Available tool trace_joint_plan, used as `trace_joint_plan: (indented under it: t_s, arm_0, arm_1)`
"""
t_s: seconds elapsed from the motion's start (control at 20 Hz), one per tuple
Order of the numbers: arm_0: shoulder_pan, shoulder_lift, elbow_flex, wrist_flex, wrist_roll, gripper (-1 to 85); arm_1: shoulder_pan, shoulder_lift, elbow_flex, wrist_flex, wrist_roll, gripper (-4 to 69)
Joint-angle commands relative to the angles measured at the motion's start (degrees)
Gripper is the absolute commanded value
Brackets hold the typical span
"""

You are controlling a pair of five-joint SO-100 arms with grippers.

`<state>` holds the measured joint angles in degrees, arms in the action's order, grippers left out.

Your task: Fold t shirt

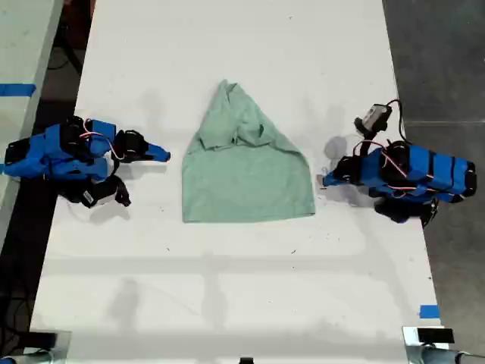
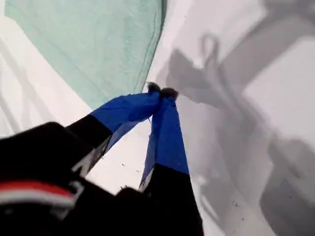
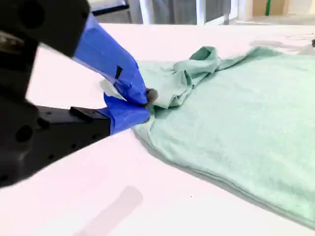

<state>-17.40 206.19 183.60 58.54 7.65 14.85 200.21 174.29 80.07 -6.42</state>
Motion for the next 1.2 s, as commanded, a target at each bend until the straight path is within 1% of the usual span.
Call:
trace_joint_plan:
  t_s: [0.0, 0.35, 0.45, 0.55, 0.7, 0.85, 0.9, 0.95, 1.1, 1.15]
  arm_0:
    - [0.26, 0.44, 0.70, 0.79, -3.16, 0.0]
    - [0.18, 0.44, 0.70, 0.79, -3.16, 0.0]
    - [0.00, 0.44, 0.70, 0.79, -3.16, 0.0]
    - [-0.09, 0.44, 0.70, 0.79, -3.16, 0.0]
    - [0.00, 0.44, 0.70, 0.79, -3.16, 0.0]
    - [0.18, 0.44, 0.70, 0.79, -3.16, 0.0]
    - [0.18, 0.44, 0.70, 0.79, -3.16, 0.0]
    - [0.18, 0.44, 0.70, 0.79, -3.16, 0.0]
    - [0.26, 0.44, 0.70, 0.88, -3.16, 0.0]
    - [0.26, 0.44, 0.62, 0.97, -3.16, 0.0]
  arm_1:
    - [0.18, 0.53, 1.76, -0.53, -0.97, -0.7]
    - [1.14, 0.09, -2.46, 0.79, -2.46, -0.8]
    - [2.46, -2.29, -10.20, 3.78, -3.34, -0.8]
    - [4.75, -11.34, -18.90, 4.31, -4.92, -0.8]
    - [5.27, -31.73, -32.70, 1.85, -6.77, -0.6]
    - [4.22, -48.78, -42.10, -2.02, -9.49, 7.6]
    - [3.69, -55.02, -45.09, -3.25, -10.37, 14.0]
    - [2.99, -61.17, -48.08, -4.31, -11.16, 18.7]
    - [2.46, -74.88, -52.73, -8.53, -12.48, 24.7]
    - [2.46, -77.87, -52.73, -9.84, -12.39, 25.1]
